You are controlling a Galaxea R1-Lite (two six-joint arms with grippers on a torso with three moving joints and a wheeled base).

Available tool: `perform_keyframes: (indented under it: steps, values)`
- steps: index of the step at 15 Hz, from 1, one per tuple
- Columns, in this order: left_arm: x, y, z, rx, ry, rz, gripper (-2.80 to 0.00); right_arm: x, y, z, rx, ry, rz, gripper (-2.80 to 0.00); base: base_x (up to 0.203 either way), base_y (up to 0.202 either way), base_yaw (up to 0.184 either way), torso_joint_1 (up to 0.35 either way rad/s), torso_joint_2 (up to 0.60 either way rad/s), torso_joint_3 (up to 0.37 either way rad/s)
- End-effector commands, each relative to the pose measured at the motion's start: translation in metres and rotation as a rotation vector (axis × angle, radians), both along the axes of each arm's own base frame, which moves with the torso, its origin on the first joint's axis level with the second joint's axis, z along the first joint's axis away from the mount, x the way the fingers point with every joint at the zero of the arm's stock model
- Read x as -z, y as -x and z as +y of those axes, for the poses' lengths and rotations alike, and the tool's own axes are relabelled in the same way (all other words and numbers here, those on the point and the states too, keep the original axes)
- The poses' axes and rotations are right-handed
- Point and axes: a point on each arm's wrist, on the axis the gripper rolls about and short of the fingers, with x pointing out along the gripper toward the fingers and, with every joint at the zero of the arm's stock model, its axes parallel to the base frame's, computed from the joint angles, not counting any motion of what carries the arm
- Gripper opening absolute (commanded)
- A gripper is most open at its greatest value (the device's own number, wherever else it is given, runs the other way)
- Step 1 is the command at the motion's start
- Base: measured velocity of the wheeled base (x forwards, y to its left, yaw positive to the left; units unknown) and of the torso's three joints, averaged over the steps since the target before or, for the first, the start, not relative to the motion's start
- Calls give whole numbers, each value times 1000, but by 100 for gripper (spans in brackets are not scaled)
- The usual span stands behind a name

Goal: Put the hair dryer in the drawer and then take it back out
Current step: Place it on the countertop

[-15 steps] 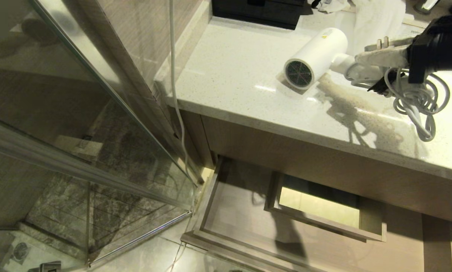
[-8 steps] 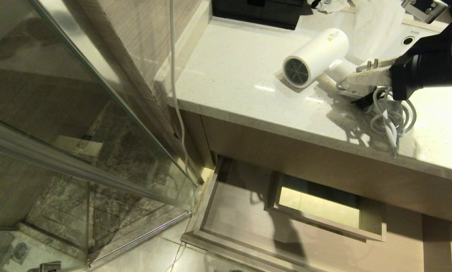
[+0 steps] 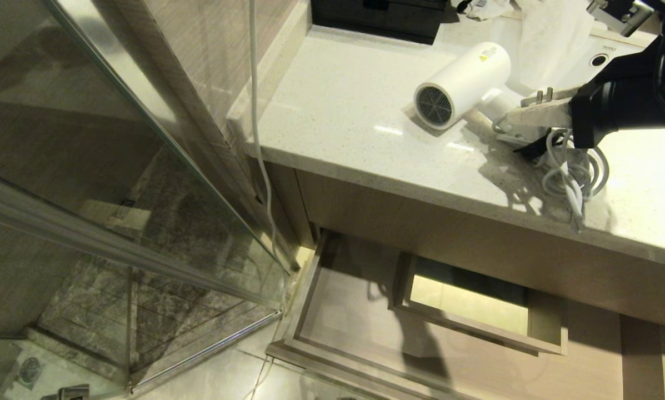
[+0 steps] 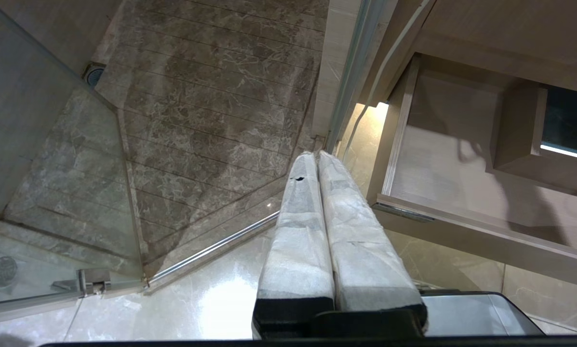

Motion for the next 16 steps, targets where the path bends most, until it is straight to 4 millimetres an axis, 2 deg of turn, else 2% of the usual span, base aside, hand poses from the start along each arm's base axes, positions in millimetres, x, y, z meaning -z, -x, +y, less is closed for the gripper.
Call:
perform_keyframes:
  steps: [1,12,13,16]
  values:
    - [0,0,0,0,0,0,-280,1,-2,1,-3,3,5,-280,0,0,0,0,0,0]
    - [0,0,0,0,0,0,-280,6,-7,1,-8,11,13,-280,0,0,0,0,0,0]
    - [0,0,0,0,0,0,-280,6,-6,1,-9,11,13,0,0,0,0,0,0,0]
    - [0,0,0,0,0,0,-280,3,-4,1,-13,17,-5,0,0,0,0,0,0,0]
